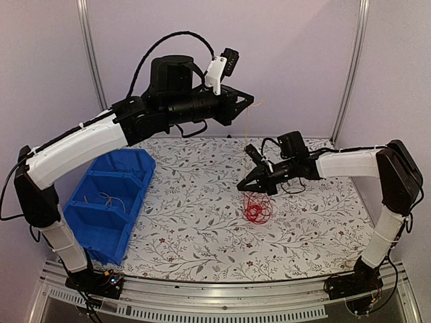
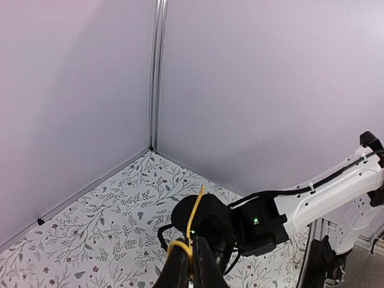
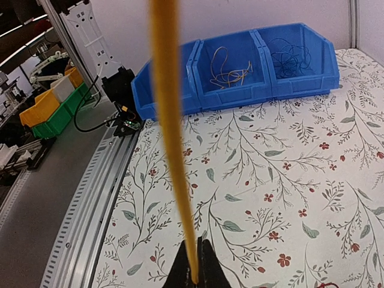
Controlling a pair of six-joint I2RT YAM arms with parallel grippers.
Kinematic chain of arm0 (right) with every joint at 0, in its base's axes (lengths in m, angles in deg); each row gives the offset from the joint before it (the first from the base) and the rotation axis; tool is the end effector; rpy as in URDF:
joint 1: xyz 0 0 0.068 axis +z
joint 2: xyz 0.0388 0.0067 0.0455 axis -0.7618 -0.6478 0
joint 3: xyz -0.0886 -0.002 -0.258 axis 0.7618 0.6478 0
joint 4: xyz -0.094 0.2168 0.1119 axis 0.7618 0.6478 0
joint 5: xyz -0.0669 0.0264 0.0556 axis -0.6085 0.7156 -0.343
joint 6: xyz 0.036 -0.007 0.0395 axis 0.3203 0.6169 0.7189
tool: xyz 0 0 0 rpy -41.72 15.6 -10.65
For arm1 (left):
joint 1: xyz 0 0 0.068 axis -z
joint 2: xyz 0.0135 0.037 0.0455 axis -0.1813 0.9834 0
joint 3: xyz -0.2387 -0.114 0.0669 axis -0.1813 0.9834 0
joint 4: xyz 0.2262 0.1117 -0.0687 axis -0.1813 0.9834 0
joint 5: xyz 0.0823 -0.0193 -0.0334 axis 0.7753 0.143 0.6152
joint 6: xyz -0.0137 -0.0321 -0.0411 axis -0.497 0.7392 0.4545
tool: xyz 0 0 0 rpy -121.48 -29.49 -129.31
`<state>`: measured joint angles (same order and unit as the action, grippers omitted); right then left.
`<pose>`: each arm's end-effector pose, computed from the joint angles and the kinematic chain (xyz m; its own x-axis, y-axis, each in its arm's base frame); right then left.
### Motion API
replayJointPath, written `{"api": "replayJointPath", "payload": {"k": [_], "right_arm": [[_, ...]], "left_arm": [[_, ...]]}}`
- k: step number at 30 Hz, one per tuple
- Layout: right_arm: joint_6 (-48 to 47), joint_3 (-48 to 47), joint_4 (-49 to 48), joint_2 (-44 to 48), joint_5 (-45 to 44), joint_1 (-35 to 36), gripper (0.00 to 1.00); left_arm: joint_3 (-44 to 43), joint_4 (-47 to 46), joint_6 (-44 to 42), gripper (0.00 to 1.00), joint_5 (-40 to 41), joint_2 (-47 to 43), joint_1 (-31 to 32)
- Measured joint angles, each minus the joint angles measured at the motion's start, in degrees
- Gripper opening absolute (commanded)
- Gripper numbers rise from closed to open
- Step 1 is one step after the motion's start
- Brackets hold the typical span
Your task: Untangle the cables
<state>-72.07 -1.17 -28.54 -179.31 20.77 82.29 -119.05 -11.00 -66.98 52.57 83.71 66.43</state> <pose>0.2971 0.2275 0.2095 -0.2241 -0.3392 -0.9136 -0.9622 -0.0721 0.2628 0.2256 -0.3366 0.4482 -0.2059 -0.0130 -0.9785 0.8264 0.5333 -0.1810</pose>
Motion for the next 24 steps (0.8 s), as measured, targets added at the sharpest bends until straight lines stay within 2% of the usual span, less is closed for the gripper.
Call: {"api": "replayJointPath", "payload": {"k": [2, 5, 9, 12, 17, 21, 24], "right_arm": [[0.3, -0.7, -1.3, -1.1, 1.4, 0.0, 0.07], [0.8, -1.3, -1.3, -3.2, 1.0, 0.0, 0.04], [0.9, -2.1, -0.8, -6.7, 0.6, 0.0, 0.09], [0.9, -3.2, 1.3, -8.9, -2.0, 0.0, 0.08], [0.9, -3.2, 4.8, -13.1, -5.9, 0.0, 0.0], [1.0, -3.2, 6.2, -14.2, -8.2, -0.2, 0.0], [0.9, -3.5, 7.2, -14.4, -8.8, -0.5, 0.07]], "left_arm": [[-1.5, 2.1, -0.3, 0.0, 1.2, 0.0, -0.2], [-5.8, 2.6, -1.8, 0.0, 3.2, -0.2, -0.2], [-8.6, 4.9, -3.9, 0.0, 5.7, -3.5, -0.2], [-10.5, 2.2, -5.8, 0.0, 8.1, -5.7, -0.3], [-12.5, -1.2, -8.8, 0.0, 11.9, -10.9, -0.4], [-13.9, -2.3, -11.0, 0.0, 14.8, -12.7, -0.7], [-14.1, -1.8, -12.0, 0.0, 16.9, -12.5, -1.4]]}}
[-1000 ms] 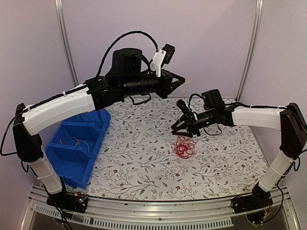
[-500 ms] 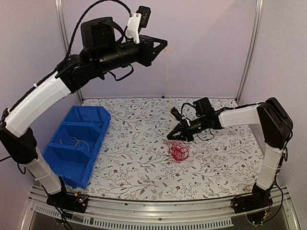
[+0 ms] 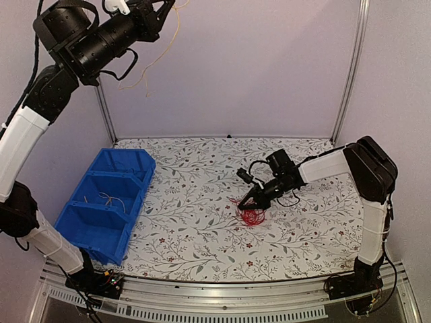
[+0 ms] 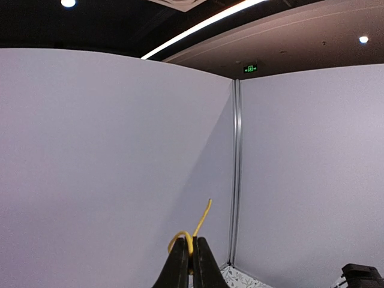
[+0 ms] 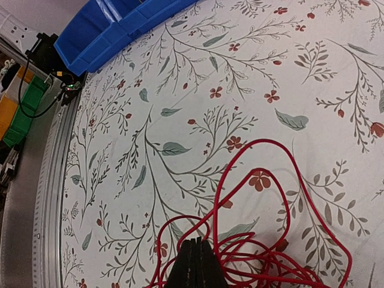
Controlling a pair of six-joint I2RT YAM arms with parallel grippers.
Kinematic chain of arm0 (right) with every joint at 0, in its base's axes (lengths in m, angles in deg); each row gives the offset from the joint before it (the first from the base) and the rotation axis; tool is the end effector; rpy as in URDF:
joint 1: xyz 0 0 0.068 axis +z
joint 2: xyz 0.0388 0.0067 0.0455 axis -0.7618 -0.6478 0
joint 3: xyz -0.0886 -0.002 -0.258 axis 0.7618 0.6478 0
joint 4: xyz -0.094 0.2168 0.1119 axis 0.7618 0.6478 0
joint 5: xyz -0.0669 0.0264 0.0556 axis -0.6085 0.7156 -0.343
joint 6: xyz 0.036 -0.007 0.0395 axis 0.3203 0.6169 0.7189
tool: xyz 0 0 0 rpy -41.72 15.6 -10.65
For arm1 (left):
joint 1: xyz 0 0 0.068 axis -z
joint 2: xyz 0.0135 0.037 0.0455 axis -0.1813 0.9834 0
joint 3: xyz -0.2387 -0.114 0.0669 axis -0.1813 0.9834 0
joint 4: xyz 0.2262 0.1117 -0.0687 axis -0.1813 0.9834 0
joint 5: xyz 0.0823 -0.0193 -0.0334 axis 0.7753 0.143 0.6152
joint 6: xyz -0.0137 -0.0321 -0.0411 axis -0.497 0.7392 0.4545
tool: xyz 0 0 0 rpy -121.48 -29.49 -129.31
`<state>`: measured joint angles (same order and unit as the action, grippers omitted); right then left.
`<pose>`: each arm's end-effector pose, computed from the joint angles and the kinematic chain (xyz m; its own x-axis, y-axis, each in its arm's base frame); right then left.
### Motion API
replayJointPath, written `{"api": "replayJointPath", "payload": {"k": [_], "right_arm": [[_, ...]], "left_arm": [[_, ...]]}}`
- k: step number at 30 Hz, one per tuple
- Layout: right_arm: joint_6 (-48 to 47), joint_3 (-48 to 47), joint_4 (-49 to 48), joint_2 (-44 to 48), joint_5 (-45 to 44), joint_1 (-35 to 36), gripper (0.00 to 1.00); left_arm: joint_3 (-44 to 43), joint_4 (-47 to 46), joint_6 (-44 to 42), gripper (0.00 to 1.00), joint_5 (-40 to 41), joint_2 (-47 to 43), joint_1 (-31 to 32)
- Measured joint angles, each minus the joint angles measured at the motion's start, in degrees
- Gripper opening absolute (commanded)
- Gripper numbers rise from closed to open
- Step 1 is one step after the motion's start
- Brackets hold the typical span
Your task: Untangle the cables
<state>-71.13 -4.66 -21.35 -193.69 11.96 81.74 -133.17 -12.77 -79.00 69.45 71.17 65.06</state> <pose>0.3175 0.2325 0.1240 -0.4565 -0.5206 -0.7215 -0.8787 0.1362 0.4576 0.1669 -0.2193 0.6008 0.2438 -0.2919 -0.9249 0.6464 0.7599 -0.0694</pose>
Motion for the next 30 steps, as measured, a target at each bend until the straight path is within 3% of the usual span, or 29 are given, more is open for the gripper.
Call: {"api": "replayJointPath", "payload": {"k": [7, 15, 22, 30], "right_arm": [[-1.4, -1.4, 2.7, 0.0, -0.6, -1.3, 0.27], [-4.1, -1.5, 7.3, 4.5, 0.2, -6.6, 0.44], [-5.9, -1.5, 8.1, 11.0, 1.6, -13.7, 0.48], [-6.1, -1.5, 8.4, 11.5, 2.8, -18.2, 0.49]], "left_arm": [[7.5, 2.8, 0.4, 0.0, 5.2, -2.0, -2.6], [27.6, 5.7, 7.3, 0.0, 6.6, -12.2, -10.2], [39.3, 7.2, 12.1, 0.0, 6.3, -21.5, -18.0], [47.3, 11.5, 14.1, 0.0, 6.3, -30.1, -25.5]]}}
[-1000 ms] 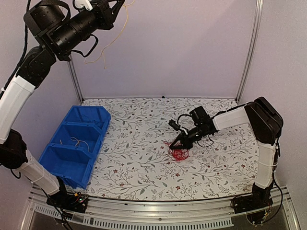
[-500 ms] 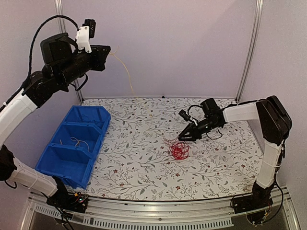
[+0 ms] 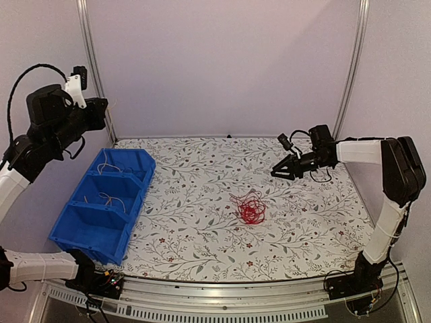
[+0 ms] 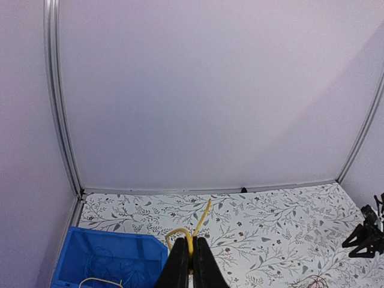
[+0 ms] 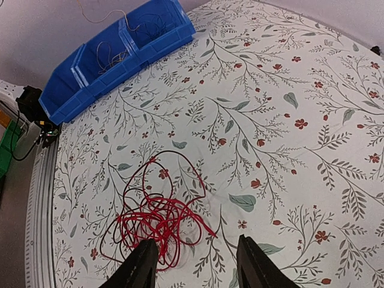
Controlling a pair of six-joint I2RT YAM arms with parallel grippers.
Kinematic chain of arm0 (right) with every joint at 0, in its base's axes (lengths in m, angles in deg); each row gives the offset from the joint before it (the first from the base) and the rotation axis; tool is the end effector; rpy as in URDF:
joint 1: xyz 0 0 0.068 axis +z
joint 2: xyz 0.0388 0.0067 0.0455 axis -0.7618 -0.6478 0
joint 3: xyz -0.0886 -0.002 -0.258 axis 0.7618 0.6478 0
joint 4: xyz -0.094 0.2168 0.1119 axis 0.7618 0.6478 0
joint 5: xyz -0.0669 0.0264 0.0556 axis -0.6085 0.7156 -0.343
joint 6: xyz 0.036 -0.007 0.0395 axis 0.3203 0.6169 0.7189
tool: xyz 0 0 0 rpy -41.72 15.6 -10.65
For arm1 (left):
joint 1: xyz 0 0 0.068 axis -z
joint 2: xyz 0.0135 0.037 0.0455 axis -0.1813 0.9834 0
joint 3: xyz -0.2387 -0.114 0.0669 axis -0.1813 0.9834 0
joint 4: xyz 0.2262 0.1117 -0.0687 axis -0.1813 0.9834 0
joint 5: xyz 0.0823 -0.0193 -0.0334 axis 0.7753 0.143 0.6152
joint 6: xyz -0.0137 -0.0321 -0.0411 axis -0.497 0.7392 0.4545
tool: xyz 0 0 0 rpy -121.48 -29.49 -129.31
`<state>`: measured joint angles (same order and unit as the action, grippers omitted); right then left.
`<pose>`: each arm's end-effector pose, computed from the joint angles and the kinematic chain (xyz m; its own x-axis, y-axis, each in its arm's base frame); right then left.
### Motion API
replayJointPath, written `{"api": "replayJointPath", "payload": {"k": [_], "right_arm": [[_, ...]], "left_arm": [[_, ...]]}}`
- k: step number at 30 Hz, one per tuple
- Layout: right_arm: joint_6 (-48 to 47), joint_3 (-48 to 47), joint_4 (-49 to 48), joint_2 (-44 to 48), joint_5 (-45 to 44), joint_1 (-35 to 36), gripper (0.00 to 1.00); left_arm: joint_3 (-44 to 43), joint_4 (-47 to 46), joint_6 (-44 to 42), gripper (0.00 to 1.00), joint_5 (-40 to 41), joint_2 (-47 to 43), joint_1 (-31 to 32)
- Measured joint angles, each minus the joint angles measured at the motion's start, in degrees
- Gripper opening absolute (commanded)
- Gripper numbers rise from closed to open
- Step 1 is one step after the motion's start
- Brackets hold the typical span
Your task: Untangle the cables
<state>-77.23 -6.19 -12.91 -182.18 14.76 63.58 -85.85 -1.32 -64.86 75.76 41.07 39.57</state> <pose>0.3578 0.1190 0.1979 -0.4438 -0.3602 -0.8206 -0.8853 0.3184 0.3390 0.1798 -0.0855 0.4429 -0.1189 -0.1628 -0.9795 0.1208 0.9768 -0.1770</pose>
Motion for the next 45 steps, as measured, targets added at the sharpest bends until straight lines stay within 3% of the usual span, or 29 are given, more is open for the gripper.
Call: {"api": "replayJointPath", "payload": {"k": [12, 22, 30, 35, 45], "right_arm": [[0.0, 0.0, 0.2, 0.0, 0.5, -0.4, 0.5], [-0.6, 0.0, 0.4, 0.0, 0.6, -0.5, 0.5], [-0.9, 0.0, 1.0, 0.0, 1.0, -0.5, 0.5], [-1.1, 0.0, 1.3, 0.0, 1.2, -0.5, 0.5], [-1.6, 0.0, 2.0, -0.1, 1.3, -0.5, 0.51]], "left_arm": [[2.6, 4.6, -0.6, 0.0, 1.0, -5.4, -6.3], [-12.6, 6.4, -5.1, 0.0, 0.5, -0.5, -6.9], [-16.1, 8.6, -6.8, 0.0, 0.7, -1.1, -6.9], [-12.6, 9.7, -6.6, 0.0, 1.6, -3.2, -6.9], [2.4, 10.2, -4.7, 0.0, 3.7, -5.7, -8.1]]}}
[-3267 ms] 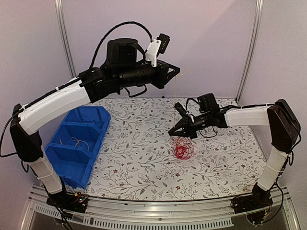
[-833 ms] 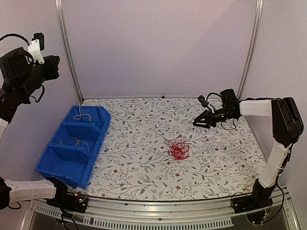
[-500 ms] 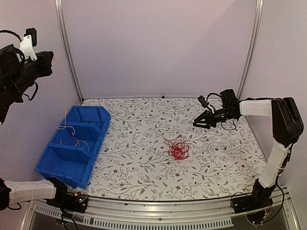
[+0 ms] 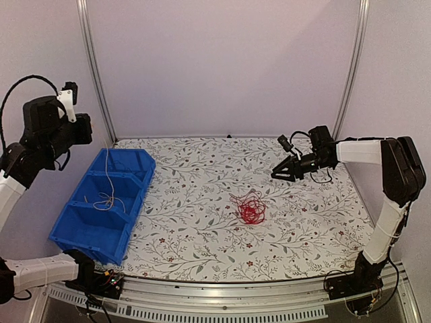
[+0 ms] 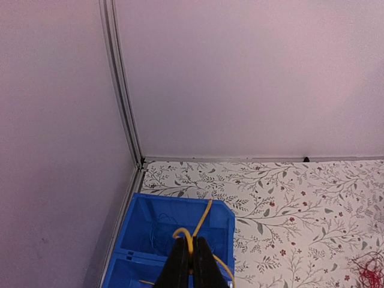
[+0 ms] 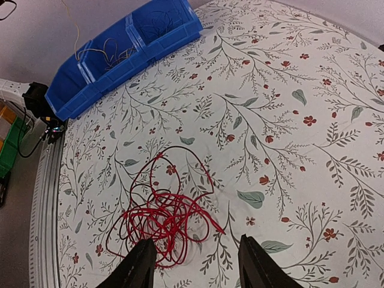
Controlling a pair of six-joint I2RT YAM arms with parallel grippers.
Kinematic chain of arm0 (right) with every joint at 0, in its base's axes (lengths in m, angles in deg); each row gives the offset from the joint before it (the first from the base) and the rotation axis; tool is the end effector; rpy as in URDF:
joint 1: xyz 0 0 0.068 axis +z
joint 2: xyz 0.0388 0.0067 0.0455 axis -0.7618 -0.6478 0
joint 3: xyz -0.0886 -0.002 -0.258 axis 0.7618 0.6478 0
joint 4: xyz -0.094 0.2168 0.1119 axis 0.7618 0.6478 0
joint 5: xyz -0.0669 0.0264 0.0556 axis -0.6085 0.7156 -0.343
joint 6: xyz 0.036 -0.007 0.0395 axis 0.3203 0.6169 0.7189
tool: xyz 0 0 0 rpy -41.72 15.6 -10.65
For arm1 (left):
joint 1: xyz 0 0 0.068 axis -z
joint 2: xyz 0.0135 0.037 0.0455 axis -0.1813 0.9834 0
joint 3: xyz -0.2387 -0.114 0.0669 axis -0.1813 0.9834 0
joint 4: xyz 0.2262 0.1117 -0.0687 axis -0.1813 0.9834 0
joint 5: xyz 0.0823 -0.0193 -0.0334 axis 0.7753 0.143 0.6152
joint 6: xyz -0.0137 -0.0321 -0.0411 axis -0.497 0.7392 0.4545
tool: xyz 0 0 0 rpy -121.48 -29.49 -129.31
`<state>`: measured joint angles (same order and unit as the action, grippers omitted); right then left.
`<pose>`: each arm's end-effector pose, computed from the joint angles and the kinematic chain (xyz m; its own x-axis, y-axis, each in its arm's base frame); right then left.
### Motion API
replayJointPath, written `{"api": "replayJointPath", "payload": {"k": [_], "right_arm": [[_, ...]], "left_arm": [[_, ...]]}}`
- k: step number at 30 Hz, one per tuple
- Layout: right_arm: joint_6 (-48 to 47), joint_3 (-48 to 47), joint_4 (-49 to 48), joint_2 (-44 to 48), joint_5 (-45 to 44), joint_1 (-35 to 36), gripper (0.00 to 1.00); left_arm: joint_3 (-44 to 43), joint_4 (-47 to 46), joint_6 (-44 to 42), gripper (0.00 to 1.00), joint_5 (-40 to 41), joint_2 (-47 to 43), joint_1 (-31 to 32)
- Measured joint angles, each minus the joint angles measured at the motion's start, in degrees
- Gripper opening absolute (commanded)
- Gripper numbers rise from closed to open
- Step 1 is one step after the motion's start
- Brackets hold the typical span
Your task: Untangle the cables
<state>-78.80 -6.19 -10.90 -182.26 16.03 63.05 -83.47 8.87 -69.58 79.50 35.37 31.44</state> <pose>0.3559 0.1154 0.1960 -0.4506 -0.3632 -0.8155 -0.8849 0.3021 0.3545 0.1616 -0.0460 0.4271 -0.1977 -0.0538 -0.9788 -0.0822 0.9959 -0.0381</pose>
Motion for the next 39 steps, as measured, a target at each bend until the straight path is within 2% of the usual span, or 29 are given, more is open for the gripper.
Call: {"api": "replayJointPath", "payload": {"k": [12, 21, 24, 30, 34, 39], "right_arm": [[-0.6, 0.0, 0.8, -1.4, 0.2, 0.0, 0.51], [-0.8, 0.0, 1.3, -2.0, 0.3, 0.0, 0.51], [-1.0, -0.1, 1.5, -2.3, 0.7, 0.0, 0.52], [-1.4, -0.9, 2.2, -3.4, 1.4, 0.0, 0.52], [-1.4, -1.0, 2.7, -3.5, 1.5, 0.0, 0.52], [-1.5, -1.1, 3.0, -3.5, 1.5, 0.0, 0.52]], "left_arm": [[5.6, -0.4, 1.0, 0.0, -5.1, 4.9, -12.0], [9.5, 1.2, 1.3, 0.0, -4.1, 7.2, -23.0], [10.3, 1.2, 1.4, 0.0, -6.5, 7.2, -23.9], [6.6, 0.2, 2.5, 0.0, -16.8, 8.2, -24.1], [3.0, -3.6, 3.0, 0.0, -22.8, 9.2, -24.1], [3.1, -8.4, 3.1, 0.0, -25.6, 10.8, -24.1]]}}
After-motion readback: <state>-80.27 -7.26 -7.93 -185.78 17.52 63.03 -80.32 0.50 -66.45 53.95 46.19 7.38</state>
